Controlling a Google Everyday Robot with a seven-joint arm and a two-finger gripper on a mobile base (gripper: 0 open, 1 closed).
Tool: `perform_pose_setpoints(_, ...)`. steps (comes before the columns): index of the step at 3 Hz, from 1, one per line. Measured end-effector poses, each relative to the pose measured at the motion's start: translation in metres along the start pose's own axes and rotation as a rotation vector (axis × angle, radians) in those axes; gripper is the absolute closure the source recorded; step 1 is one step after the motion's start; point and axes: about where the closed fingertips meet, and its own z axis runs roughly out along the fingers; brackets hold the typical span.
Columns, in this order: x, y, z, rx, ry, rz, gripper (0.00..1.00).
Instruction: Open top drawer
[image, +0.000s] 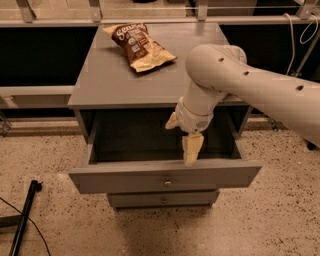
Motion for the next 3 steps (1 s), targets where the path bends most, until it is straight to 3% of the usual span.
perform_pose_setpoints(1,0.011,0.01,-0.002,0.03,0.045,0.119,0.5)
perform_pose_setpoints(2,0.027,0.021,0.01,0.034,0.072,0.203,0.73)
perform_pose_setpoints(3,0.094,-0.014,0.085,0.021,0.066,0.288,1.0)
